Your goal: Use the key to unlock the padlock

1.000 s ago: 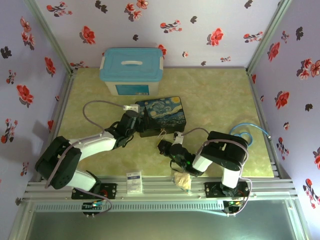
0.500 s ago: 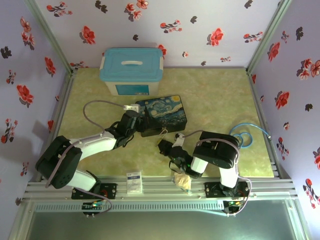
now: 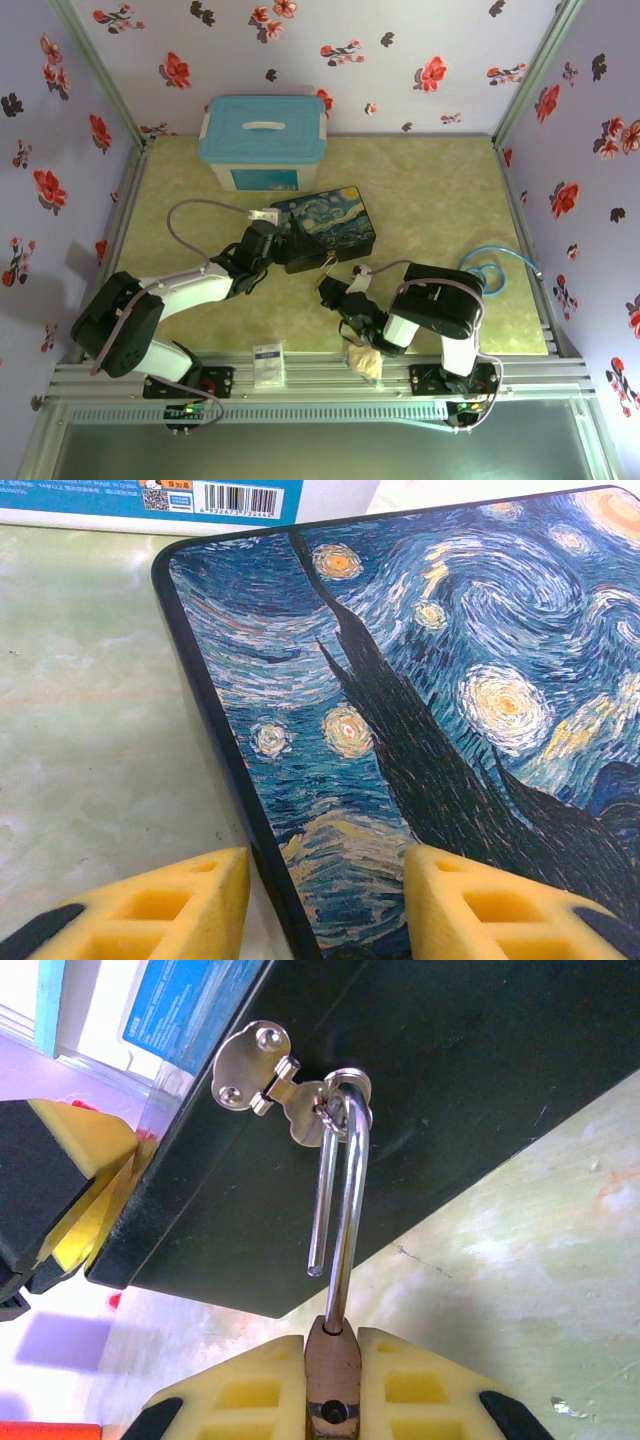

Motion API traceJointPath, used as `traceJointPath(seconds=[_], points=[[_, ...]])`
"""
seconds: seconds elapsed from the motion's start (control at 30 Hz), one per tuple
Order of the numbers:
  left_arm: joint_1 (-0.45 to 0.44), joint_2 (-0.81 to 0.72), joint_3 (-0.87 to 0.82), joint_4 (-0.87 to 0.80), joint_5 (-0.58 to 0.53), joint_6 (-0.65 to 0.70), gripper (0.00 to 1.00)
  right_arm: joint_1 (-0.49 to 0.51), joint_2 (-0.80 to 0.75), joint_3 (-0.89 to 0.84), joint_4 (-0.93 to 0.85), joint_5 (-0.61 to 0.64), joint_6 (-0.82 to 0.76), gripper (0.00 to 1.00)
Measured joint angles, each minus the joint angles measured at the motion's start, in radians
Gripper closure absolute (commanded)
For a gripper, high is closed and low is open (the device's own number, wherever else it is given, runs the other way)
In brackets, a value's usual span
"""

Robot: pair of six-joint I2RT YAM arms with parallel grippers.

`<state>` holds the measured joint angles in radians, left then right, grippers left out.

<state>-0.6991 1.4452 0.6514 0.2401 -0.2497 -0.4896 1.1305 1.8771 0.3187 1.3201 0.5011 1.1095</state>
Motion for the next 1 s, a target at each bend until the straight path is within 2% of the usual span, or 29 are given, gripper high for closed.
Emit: traceJointPath(seconds=[0.17,0.3,0.37,0.43,0.73,0.87,1.0], points=[[0.000,0.000,0.000,0.000,0.000,0.000,0.57,0.000,0.005,0.000,0.003,0.016,0.016,1.00],[0.000,-0.004,0.000,-0.006,0.003,-0.001,0.52,0.002,0.037,0.000,0.025,0.029,0.056,1.00],[0.000,-0.009,0.004,-0.021,0.012,-0.005,0.47,0.014,0.046,0.000,0.030,0.047,0.070,1.00],[0.001,-0.011,0.017,-0.051,0.018,-0.011,0.36,0.024,0.046,0.000,0.034,0.065,0.080,1.00],[0.006,-0.008,0.097,-0.145,0.042,-0.053,0.18,0.031,0.059,-0.008,0.050,0.105,0.147,1.00],[0.005,0.028,0.115,-0.119,0.050,-0.062,0.15,0.031,0.063,-0.003,0.052,0.106,0.164,1.00],[0.005,0.082,0.115,-0.104,0.056,-0.070,0.17,0.031,0.069,0.003,0.054,0.106,0.183,1.00]])
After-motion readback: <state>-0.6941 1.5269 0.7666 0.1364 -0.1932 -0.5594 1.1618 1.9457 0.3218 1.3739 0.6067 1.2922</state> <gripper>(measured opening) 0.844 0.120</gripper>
